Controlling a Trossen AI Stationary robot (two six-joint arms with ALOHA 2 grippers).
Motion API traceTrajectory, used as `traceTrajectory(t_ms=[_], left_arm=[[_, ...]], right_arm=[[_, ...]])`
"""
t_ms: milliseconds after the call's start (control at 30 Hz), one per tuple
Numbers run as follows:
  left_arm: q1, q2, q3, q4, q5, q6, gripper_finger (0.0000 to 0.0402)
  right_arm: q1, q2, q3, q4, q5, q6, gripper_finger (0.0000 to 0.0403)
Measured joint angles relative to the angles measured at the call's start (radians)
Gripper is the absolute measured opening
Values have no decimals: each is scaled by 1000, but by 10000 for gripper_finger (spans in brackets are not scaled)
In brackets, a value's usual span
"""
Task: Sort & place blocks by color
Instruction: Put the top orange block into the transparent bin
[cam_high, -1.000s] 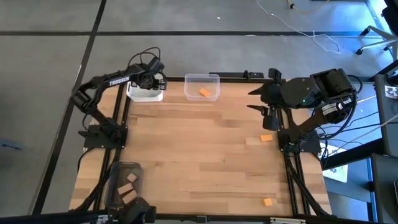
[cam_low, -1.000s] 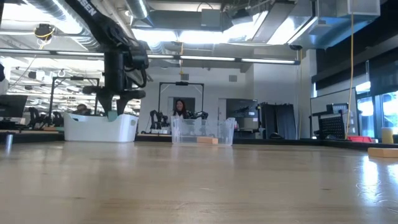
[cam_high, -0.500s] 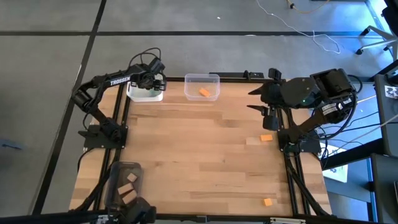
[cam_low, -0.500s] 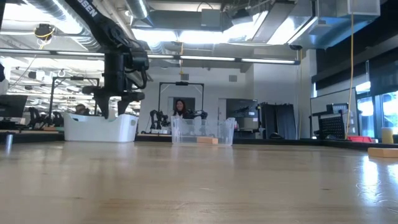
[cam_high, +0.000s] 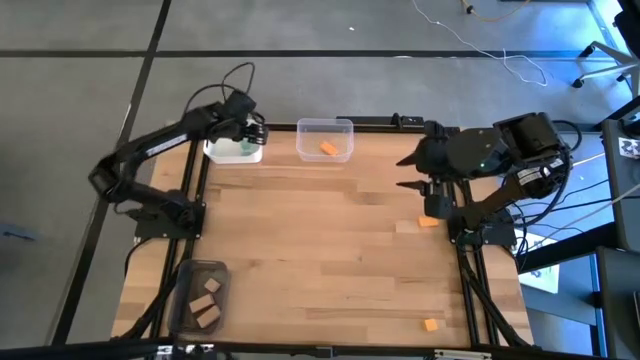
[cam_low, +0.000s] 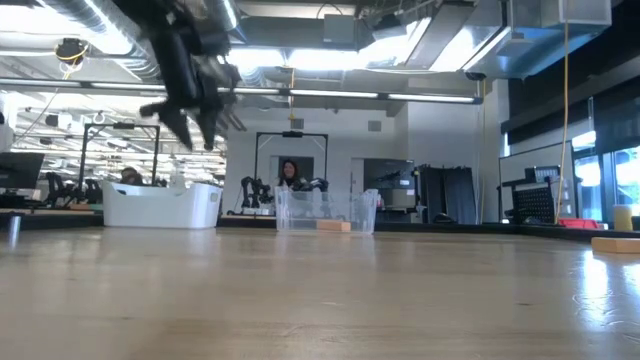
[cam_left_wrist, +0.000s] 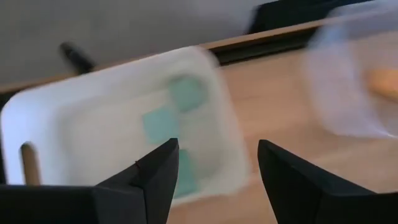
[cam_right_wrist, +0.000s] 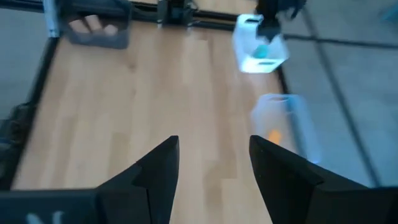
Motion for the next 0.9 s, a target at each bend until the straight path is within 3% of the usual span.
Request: traceTrajectory(t_ms=[167,400,633,900], left_arm=[[-99,-164,0,-4,97,55,208],[-286,-322,0,-10,127,129,208],[-454,-365,0,-11,149,132,207],[-523,-359,0,-9,147,124,210]], right_arm=[[0,-7,-65,1,-135,17,197],[0,-109,-303,0,-143,138,197],[0,-259,-617,-3,-161,326,197],[0,-358,-985,-1,-256,374,197]])
